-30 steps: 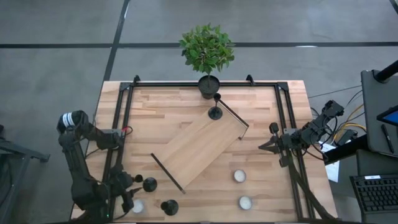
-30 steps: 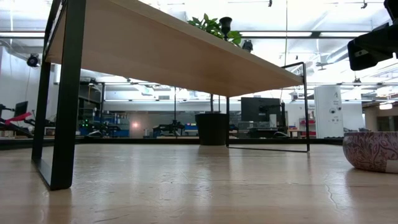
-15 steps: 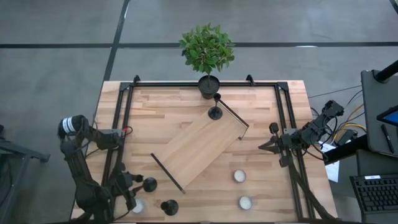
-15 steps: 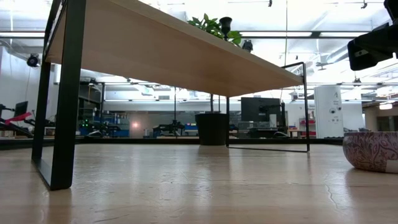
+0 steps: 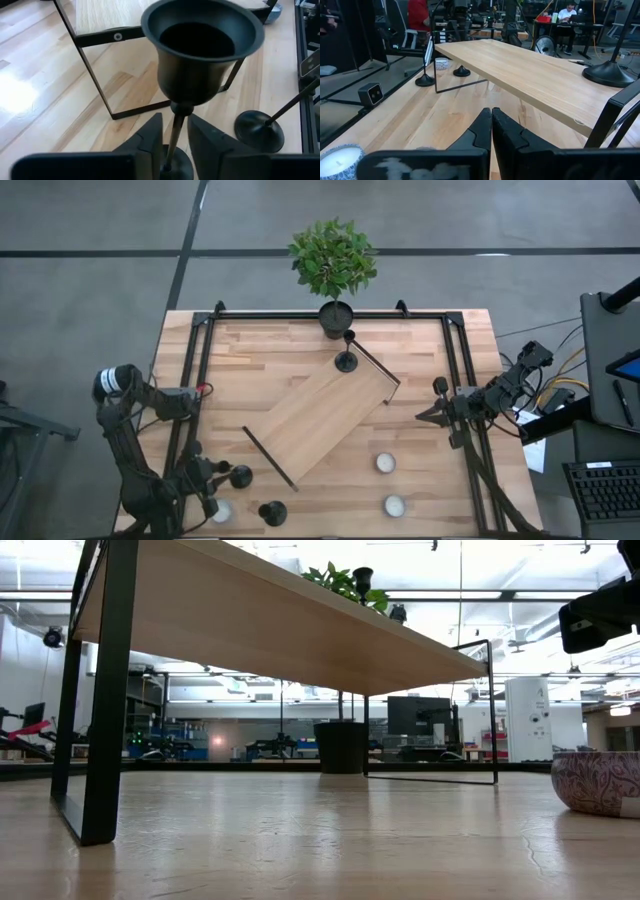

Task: Pick & Place candle stick holders
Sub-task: Put the top black candle holder on the shelf aligned with the other candle holder

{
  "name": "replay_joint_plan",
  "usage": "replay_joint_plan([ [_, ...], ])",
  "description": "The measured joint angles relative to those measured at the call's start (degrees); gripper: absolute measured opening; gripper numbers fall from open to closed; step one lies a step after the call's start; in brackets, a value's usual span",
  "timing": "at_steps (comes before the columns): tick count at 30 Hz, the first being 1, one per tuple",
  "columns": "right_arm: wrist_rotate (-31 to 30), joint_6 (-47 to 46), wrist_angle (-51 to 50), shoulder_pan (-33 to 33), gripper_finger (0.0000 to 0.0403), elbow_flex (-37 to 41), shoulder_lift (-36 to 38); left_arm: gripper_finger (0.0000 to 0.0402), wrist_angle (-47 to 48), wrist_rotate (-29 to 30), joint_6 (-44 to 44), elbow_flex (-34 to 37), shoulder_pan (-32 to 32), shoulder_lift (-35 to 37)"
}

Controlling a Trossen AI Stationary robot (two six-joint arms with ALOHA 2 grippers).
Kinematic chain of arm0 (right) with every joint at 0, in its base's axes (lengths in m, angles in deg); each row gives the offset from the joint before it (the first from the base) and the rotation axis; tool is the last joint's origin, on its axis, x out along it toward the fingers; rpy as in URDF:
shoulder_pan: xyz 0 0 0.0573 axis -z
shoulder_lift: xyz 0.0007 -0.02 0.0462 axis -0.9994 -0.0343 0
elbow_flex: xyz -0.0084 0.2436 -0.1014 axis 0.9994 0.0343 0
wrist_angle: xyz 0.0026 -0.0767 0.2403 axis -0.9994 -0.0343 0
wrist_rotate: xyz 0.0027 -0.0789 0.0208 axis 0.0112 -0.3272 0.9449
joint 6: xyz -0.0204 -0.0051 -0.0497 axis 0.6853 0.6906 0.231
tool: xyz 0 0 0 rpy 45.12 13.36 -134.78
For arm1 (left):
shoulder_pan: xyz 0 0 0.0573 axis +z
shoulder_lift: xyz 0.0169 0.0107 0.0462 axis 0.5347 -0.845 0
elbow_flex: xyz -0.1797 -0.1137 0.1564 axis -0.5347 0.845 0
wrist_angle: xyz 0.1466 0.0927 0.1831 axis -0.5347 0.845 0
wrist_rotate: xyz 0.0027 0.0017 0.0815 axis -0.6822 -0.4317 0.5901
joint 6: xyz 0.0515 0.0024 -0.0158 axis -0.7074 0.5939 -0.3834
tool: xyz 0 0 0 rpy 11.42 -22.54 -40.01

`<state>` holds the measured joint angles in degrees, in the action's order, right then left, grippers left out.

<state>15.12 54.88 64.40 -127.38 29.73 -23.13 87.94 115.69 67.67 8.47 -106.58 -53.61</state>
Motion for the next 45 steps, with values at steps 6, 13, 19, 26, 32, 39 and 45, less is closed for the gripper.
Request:
replay_joint_plan([
  [6, -0.02, 0.00, 0.00, 0.00, 0.0008, 0.00, 0.00, 0.0013, 0.00, 0.12, -0.25, -0.01, 0.00, 0.01],
  [13, -0.01, 0.00, 0.00, 0.00, 0.0008, -0.02, 0.00, 0.0012, -0.11, 0.47, -3.08, -3.13, 0.00, 0.07],
  [19, 0.00, 0.00, 0.00, 0.00, 0.0008, -0.02, 0.00, 0.0007, -0.03, 0.42, -12.22, -11.85, 0.00, 0.09],
  [26, -0.01, 0.00, 0.00, 0.02, 0.0008, 0.00, 0.00, 0.0005, 0.17, 2.82, -26.61, -24.72, 0.02, 0.11],
  [32, -0.01, 0.01, 0.00, 0.01, 0.0008, -0.02, -0.01, 0.0003, 0.21, 8.67, -40.81, -34.00, 0.69, 0.11],
  [39, 0.00, 0.00, 0.00, 0.01, 0.0008, -0.02, 0.00, 0.0007, 0.23, 9.64, -50.74, -38.95, 5.27, 0.17],
  [45, -0.01, 0.00, 0.00, 0.00, 0.0008, -0.02, 0.00, 0.0006, 0.23, 9.88, -51.55, -39.19, 11.60, 0.31],
])
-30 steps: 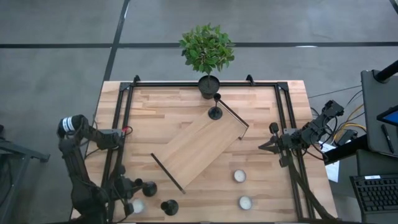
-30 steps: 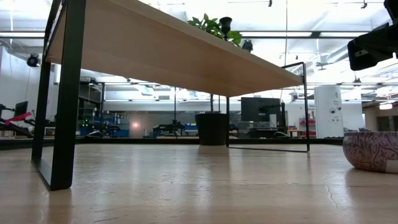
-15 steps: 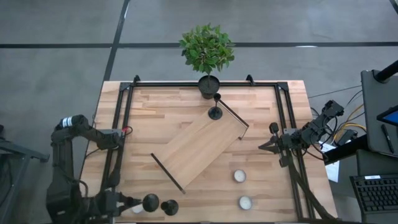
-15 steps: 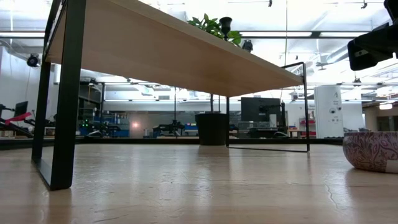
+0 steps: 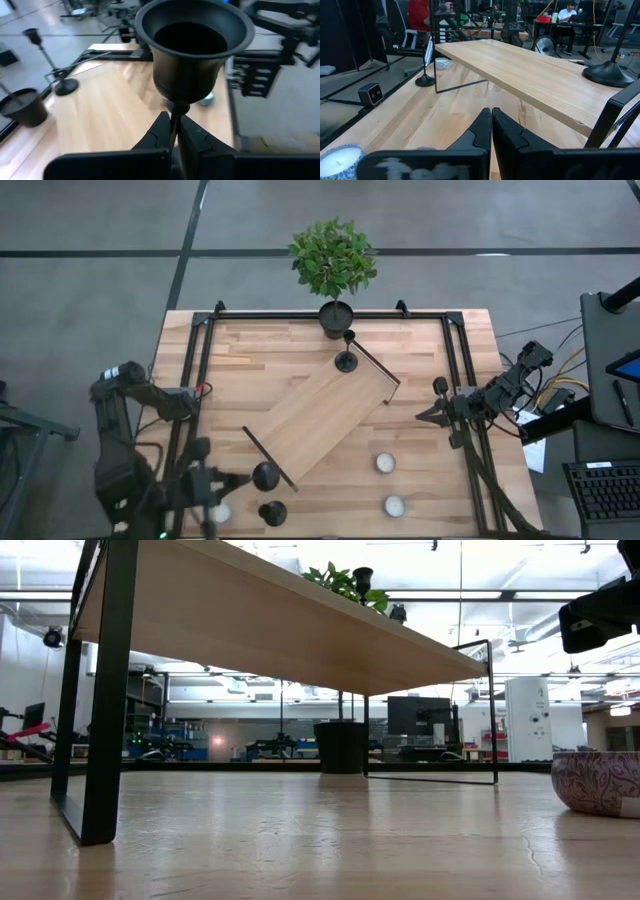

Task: Pick & Place candle stick holders
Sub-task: Put the top black candle holder on the shelf aligned with the other candle holder

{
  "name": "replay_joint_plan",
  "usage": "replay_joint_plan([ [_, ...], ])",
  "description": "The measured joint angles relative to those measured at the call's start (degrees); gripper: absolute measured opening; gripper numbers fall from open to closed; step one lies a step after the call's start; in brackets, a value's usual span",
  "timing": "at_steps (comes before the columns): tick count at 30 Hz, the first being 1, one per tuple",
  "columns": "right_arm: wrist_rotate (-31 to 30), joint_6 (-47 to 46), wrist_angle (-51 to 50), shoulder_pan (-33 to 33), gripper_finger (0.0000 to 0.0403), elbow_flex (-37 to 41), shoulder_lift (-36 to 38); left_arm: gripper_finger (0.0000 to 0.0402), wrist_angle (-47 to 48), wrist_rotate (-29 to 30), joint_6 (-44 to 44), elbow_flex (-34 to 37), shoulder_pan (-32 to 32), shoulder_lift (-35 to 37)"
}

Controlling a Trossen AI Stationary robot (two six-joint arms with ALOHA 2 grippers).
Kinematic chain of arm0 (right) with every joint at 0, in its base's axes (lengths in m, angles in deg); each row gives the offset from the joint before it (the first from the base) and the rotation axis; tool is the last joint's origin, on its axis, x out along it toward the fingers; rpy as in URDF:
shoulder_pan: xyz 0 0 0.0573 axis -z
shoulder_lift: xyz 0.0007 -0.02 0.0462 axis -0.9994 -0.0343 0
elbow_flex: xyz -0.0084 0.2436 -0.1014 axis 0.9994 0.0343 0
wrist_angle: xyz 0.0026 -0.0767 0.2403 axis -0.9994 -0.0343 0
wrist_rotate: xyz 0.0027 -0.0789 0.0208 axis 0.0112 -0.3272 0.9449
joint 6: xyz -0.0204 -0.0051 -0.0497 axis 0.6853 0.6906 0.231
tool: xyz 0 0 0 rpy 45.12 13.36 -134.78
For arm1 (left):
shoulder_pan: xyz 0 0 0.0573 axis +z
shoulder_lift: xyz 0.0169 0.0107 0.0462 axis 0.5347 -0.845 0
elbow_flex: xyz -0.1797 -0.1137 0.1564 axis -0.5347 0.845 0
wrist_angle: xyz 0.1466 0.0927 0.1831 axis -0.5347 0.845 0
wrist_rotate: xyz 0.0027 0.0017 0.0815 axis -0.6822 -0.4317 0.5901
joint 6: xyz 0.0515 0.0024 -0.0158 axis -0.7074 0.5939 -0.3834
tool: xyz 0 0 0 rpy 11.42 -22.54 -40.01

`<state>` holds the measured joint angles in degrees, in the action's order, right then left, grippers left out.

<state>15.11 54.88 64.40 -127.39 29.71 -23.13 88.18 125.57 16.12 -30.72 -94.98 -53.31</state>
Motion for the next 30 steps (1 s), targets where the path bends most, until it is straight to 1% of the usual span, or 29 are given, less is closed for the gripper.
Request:
replay_joint_plan([
  [4, 0.01, 0.00, 0.00, 0.00, 0.0008, 0.01, -0.02, 0.0010, -0.03, -2.66, -0.08, 0.00, 4.71, 0.62],
  [8, 0.00, 0.00, 0.00, 0.02, 0.0008, 0.00, -0.02, 0.0007, -0.09, -4.59, -2.01, 0.00, 8.80, 1.56],
  [18, 0.00, 0.00, 0.00, 0.00, 0.0008, 0.00, -0.02, 0.0006, -0.92, -7.30, -5.69, 0.11, 16.36, 2.71],
  [22, 0.01, 0.00, 0.00, 0.00, 0.0008, 0.00, -0.02, 0.0005, -4.23, -7.51, -8.41, 1.11, 19.27, 2.71],
  [25, 0.01, 0.01, -0.01, 0.02, 0.0008, 0.00, -0.02, 0.0005, -8.85, -8.74, -12.17, 2.37, 22.07, 2.73],
  [27, 0.00, 0.00, 0.00, 0.02, 0.0008, 0.00, -0.04, 0.0005, -12.06, -11.19, -15.11, 2.89, 24.30, 2.70],
  [30, 0.00, 0.00, 0.02, 0.02, 0.0008, 0.00, -0.04, 0.0006, -18.60, -17.22, -20.15, 3.89, 28.38, 2.71],
])
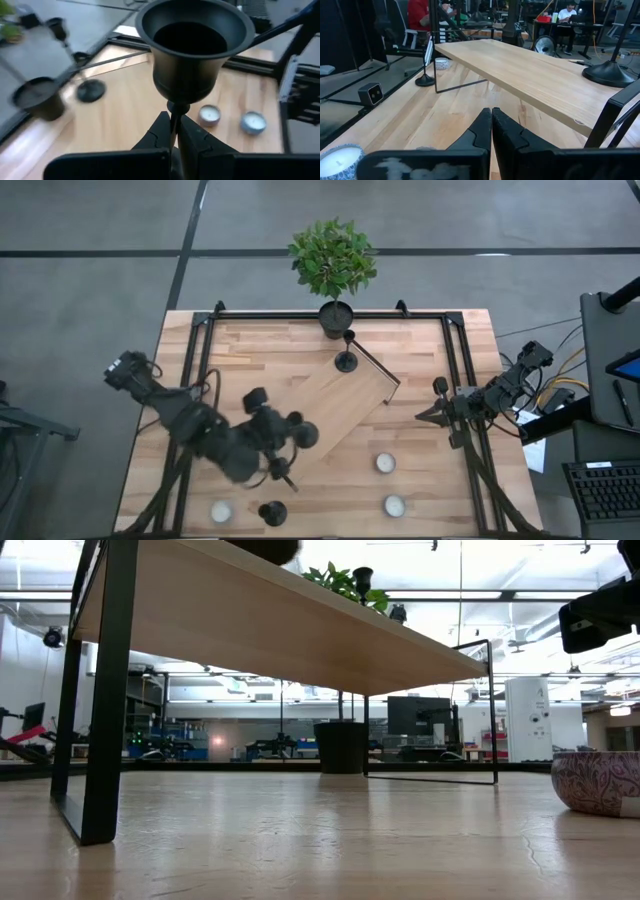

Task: Pick & Place candle stick holders
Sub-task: Put the top black candle holder on the shelf aligned with the other candle holder

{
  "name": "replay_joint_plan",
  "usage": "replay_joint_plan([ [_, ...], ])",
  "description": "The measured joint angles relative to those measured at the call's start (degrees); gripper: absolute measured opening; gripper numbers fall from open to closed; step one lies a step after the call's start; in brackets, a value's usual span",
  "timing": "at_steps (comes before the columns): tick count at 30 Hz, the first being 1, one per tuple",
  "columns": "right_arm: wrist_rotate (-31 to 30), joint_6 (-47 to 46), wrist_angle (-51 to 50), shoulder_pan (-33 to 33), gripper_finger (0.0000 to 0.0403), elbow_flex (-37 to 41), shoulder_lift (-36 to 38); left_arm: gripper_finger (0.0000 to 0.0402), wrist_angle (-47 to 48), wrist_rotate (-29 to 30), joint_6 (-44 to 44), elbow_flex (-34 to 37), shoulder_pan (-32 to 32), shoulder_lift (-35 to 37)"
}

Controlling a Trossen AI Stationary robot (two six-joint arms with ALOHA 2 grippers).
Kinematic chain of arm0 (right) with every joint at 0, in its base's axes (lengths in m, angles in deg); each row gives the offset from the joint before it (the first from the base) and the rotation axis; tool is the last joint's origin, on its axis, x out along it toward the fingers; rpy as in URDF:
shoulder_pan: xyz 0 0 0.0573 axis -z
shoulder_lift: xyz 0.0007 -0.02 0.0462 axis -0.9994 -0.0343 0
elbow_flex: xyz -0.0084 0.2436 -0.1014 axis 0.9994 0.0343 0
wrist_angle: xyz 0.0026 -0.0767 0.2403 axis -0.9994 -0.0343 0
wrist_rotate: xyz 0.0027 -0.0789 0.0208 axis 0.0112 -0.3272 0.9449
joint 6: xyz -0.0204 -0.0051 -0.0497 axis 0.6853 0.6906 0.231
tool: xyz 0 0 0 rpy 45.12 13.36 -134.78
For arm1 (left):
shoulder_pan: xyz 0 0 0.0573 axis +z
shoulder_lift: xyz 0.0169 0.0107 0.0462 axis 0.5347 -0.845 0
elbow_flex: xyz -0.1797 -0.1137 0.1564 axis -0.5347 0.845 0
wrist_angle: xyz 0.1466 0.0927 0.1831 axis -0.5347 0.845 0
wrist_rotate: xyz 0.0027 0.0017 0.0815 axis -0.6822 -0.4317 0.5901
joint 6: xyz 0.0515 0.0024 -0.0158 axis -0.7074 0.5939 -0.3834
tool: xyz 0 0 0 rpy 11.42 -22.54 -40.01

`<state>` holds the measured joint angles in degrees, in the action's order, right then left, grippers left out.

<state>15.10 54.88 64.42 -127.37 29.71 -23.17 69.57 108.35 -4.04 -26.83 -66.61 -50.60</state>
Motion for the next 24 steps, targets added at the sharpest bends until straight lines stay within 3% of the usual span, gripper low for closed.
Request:
replay_joint_plan([
  [5, 0.01, 0.00, -0.01, -0.01, 0.0008, 0.00, 0.00, 0.0006, -9.35, -6.31, -8.33, 2.15, 6.88, 0.00],
  [15, 0.02, 0.00, -0.03, -0.02, 0.0008, 0.00, 0.07, 0.0007, -19.86, -21.96, -16.09, 3.48, 22.79, -0.26],
  [24, 0.02, 0.00, 0.01, 0.01, 0.0008, 0.00, -0.02, 0.0005, -27.55, -31.08, -19.42, 3.43, 29.96, -4.14],
])
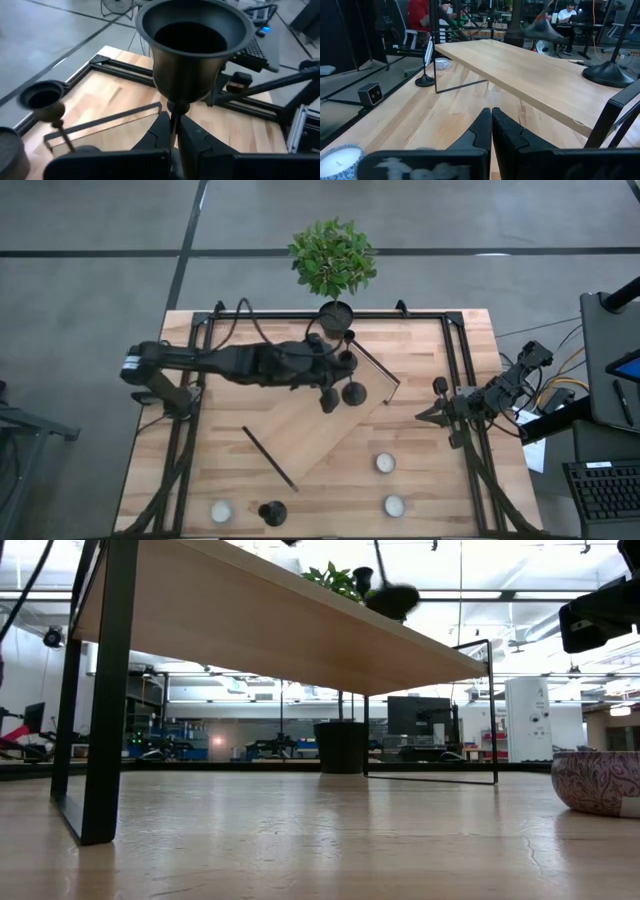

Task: Pick & Place candle stick holders
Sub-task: Put the top black candle holder on the shelf aligned with the other candle holder

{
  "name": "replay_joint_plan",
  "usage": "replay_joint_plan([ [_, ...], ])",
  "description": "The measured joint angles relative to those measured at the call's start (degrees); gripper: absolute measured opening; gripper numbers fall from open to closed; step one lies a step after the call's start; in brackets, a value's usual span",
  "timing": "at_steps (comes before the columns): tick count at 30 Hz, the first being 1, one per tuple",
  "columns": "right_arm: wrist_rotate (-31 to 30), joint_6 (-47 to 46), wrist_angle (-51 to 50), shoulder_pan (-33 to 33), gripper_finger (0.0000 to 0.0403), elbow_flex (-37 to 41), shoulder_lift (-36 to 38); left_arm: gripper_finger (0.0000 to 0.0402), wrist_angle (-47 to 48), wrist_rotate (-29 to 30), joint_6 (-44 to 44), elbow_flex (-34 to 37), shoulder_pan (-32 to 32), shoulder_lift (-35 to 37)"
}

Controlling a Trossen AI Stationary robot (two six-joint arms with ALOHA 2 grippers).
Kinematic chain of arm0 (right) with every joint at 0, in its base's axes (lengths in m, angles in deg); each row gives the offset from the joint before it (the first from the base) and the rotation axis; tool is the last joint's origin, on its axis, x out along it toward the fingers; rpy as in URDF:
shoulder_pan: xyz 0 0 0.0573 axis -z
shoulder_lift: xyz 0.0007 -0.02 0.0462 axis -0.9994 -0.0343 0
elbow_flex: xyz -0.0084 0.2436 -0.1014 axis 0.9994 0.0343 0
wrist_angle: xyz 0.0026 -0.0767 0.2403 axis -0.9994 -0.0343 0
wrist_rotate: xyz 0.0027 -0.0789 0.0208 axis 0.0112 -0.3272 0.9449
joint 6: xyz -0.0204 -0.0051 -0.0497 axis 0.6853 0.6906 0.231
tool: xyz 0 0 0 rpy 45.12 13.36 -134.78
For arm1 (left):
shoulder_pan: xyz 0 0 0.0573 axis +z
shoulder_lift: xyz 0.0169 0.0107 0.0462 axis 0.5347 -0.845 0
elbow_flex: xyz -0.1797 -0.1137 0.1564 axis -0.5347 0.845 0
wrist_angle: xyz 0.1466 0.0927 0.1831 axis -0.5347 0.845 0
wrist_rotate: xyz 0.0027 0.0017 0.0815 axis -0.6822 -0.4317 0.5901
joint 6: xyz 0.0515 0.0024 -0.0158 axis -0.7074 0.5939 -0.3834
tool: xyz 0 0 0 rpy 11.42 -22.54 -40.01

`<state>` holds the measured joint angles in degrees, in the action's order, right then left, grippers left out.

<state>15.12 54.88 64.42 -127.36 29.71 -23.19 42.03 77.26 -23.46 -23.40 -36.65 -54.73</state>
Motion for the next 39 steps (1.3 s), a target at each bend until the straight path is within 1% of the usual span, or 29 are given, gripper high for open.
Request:
replay_joint_plan([
  [8, 0.00, 0.00, -0.02, -0.03, 0.0008, 0.00, 0.02, 0.0011, -2.52, -1.31, -1.07, -0.44, 3.28, -3.90],
  [11, 0.01, 0.02, -0.06, -0.03, 0.0008, 0.00, 0.02, 0.0010, -5.26, -1.34, -1.34, -0.44, 4.84, -4.71],
  [17, 0.00, 0.00, -0.01, -0.03, 0.0008, 0.00, 0.02, 0.0011, -5.06, -1.21, -0.81, -0.33, 6.83, -6.51],
  [24, 0.01, 0.00, 0.01, -0.03, 0.0008, 0.00, 0.07, 0.0014, -5.56, -2.71, -4.84, -0.37, 6.85, -8.45],
  [39, 0.00, 0.00, -0.01, -0.03, 0.0008, 0.00, 0.07, 0.0019, -5.94, -2.71, -4.46, -0.38, 7.22, -8.73],
])
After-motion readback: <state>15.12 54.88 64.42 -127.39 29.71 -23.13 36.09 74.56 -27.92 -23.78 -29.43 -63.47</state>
